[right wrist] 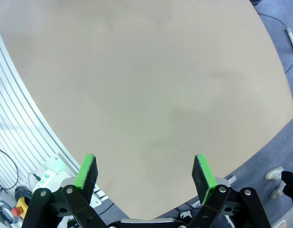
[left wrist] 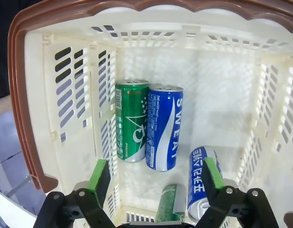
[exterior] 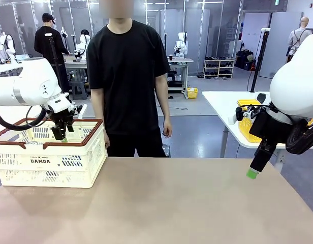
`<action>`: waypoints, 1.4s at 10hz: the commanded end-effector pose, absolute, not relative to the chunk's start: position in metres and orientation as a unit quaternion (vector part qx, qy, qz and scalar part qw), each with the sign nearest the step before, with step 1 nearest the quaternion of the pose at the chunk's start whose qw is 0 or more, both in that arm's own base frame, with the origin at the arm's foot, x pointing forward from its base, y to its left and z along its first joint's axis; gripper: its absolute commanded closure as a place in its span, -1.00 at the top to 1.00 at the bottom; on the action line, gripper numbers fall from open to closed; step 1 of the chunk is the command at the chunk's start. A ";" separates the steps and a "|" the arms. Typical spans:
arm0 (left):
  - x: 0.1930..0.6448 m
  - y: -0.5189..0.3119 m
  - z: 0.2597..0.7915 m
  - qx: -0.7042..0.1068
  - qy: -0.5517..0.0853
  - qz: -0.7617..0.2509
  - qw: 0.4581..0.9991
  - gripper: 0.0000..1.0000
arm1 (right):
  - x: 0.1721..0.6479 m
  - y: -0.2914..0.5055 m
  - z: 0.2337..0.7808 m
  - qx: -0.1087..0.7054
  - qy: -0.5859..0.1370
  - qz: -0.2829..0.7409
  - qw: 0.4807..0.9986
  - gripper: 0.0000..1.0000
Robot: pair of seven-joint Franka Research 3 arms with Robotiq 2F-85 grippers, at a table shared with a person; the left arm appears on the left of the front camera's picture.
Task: Place the drinks into the Shopping basket.
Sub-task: Pick up one drink and place it into the Shopping basket.
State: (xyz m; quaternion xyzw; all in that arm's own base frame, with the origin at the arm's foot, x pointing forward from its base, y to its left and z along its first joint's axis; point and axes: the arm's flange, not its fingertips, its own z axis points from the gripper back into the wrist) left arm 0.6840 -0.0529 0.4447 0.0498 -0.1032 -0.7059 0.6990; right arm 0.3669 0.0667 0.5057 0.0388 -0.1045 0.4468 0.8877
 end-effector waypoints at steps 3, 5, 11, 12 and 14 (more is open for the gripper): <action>0.685 -0.051 0.444 0.050 -0.105 -0.705 0.700 0.94 | 0.367 0.066 0.506 0.035 -0.102 0.447 0.888 1.00; 0.685 -0.051 0.444 0.050 -0.105 -0.705 0.700 0.94 | 0.367 0.066 0.506 0.035 -0.102 0.447 0.888 1.00; 0.632 -0.070 0.549 0.106 -0.133 -0.701 0.692 0.94 | 0.367 0.066 0.506 0.035 -0.102 0.447 0.888 1.00; 0.609 -0.075 0.561 0.083 -0.126 -0.699 0.699 0.94 | 0.367 0.066 0.506 0.035 -0.102 0.447 0.888 1.00; 0.549 -0.082 0.565 0.052 -0.105 -0.722 0.682 0.94 | 0.367 0.066 0.506 0.035 -0.102 0.447 0.888 1.00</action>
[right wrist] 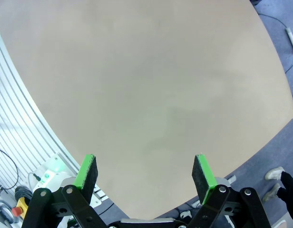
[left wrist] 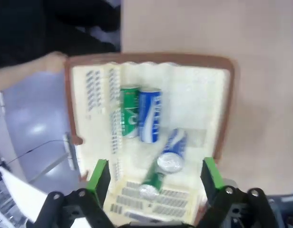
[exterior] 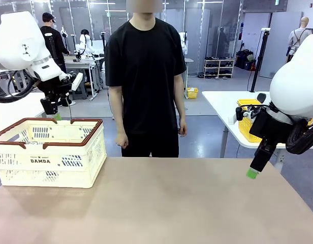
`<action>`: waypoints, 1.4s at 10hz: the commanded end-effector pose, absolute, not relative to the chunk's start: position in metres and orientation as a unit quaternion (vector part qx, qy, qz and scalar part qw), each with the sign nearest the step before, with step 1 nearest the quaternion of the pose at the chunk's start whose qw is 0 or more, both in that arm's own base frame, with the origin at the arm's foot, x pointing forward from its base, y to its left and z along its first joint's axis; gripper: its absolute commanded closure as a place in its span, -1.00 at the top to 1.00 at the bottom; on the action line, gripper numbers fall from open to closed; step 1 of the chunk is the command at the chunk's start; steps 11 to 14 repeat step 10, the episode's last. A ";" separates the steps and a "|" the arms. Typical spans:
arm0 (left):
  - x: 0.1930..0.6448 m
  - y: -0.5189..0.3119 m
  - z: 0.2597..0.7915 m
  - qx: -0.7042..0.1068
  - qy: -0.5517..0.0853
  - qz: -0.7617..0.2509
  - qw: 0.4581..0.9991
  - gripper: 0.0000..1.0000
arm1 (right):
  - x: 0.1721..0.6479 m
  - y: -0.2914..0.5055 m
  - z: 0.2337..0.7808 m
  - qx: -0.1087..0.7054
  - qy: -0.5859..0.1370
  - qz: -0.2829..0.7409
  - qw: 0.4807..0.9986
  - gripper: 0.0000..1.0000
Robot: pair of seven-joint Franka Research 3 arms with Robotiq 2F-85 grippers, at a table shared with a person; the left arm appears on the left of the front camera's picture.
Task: Place the drinks into the Shopping basket.
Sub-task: Pick up one drink and place it into the Shopping basket.
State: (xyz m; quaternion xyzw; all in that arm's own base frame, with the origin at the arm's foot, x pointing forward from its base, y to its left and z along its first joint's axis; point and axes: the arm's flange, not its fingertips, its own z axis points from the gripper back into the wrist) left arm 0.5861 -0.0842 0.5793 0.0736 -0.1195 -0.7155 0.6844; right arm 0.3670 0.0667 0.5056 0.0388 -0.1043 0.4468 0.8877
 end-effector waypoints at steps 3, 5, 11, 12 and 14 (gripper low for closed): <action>0.468 -0.086 0.556 0.033 -0.126 -0.736 0.664 0.94 | 0.367 0.066 0.506 0.035 -0.102 0.447 0.888 1.00; 0.432 -0.086 0.543 0.048 -0.125 -0.729 0.671 0.94 | 0.367 0.066 0.506 0.035 -0.102 0.447 0.888 1.00; 0.429 -0.089 0.543 0.038 -0.102 -0.737 0.667 0.94 | 0.367 0.066 0.506 0.035 -0.102 0.447 0.888 1.00; 0.429 -0.089 0.543 0.038 -0.102 -0.737 0.667 0.94 | 0.367 0.066 0.506 0.035 -0.102 0.447 0.888 1.00; 0.429 -0.089 0.543 0.038 -0.102 -0.737 0.667 0.94 | 0.367 0.066 0.506 0.035 -0.102 0.447 0.888 1.00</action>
